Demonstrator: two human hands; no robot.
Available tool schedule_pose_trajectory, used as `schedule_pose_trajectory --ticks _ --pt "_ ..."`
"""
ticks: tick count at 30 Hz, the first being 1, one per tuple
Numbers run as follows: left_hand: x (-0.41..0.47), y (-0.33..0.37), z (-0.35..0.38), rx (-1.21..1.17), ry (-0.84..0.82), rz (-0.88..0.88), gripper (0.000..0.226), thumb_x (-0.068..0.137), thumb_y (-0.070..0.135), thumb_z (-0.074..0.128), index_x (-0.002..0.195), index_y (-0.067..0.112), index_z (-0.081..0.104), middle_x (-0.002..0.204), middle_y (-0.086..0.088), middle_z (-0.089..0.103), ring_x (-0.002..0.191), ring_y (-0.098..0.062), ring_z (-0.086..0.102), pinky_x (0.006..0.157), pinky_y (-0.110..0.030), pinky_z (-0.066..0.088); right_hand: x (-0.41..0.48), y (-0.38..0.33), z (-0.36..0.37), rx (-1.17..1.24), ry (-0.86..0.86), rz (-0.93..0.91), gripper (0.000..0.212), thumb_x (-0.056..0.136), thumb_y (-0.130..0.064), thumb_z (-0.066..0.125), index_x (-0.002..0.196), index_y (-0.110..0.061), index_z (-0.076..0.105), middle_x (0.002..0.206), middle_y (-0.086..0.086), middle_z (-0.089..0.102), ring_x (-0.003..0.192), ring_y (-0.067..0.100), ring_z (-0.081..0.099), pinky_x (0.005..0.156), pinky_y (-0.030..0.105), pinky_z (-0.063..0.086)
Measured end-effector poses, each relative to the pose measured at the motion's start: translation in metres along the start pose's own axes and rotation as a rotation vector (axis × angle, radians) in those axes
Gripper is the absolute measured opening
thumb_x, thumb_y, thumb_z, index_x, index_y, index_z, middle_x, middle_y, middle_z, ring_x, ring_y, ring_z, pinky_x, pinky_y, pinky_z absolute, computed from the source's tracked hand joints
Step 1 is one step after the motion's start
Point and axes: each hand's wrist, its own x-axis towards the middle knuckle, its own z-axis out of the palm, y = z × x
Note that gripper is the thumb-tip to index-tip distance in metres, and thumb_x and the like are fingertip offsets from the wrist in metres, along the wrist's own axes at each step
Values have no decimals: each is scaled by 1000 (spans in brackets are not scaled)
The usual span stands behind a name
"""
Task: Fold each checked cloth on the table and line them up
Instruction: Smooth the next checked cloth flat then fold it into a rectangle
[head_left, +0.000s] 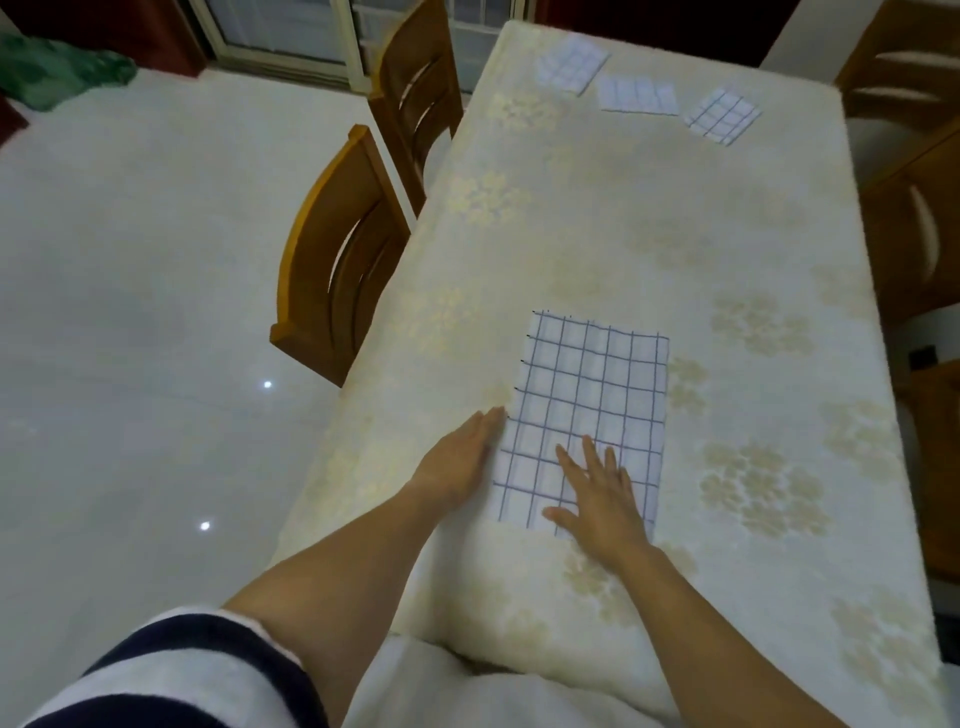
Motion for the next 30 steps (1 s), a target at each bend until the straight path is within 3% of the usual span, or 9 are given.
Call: schedule_pose_trajectory --ticks 4,8,11,14,17,20,23,26,30 --pt "4 4 -1 92 10 71 57 109 37 35 161 30 12 168 2 16 154 -20 17 122 -36 23 1 -2 -3 32 6 16 88 91 -62 53 156 -39 -2 163 -2 -20 151 28 -16 123 46 -1" --pt "14 16 -2 270 -10 29 66 104 50 41 161 31 14 168 3 17 151 -22 20 117 -41 29 -1 3 -12 192 222 44 83 91 -54 60 157 -35 13 165 -7 -3 153 21 -5 123 39 1" --pt "14 24 -1 346 -32 -9 70 101 44 50 160 34 13 168 8 11 152 -21 16 117 -42 26 1 26 -19 99 240 44 78 95 -55 53 158 -33 12 162 -9 -7 153 26 -7 124 44 0" --pt "10 27 -3 353 -77 -23 69 103 39 50 161 31 13 169 9 6 154 -20 13 119 -43 23 0 40 -15 -33 98 87 83 92 -67 45 157 -36 5 165 -5 -11 150 32 -16 121 51 -6" --pt "10 30 -9 359 -91 -26 68 104 32 49 161 26 13 169 8 6 154 -20 13 121 -43 25 5 44 -7 -15 132 75 86 88 -74 41 157 -35 8 166 -5 -10 150 33 -19 120 55 -8" --pt "8 41 -13 287 -75 -51 64 105 24 50 161 22 18 169 4 8 153 -23 21 119 -43 31 7 42 -8 49 168 57 92 83 -77 48 157 -36 12 166 -6 -5 150 30 -18 119 52 -12" --pt "12 61 -15 385 -50 15 64 104 21 51 159 19 18 169 -1 8 153 -26 18 119 -42 30 8 45 -14 253 345 52 87 84 -66 60 155 -31 25 165 -6 13 153 24 -4 121 45 -6" --pt "28 89 -10 505 -67 130 67 104 24 52 160 19 14 169 -2 7 155 -26 10 122 -40 23 13 65 -21 382 515 109 64 96 -48 55 152 -24 36 160 -4 30 151 25 13 123 44 12" --pt "48 143 20 655 -173 323 65 104 27 52 159 16 20 168 -6 16 154 -26 14 123 -42 18 23 96 -19 395 456 148 50 102 -34 49 150 -25 41 160 -10 30 151 25 14 120 41 12"
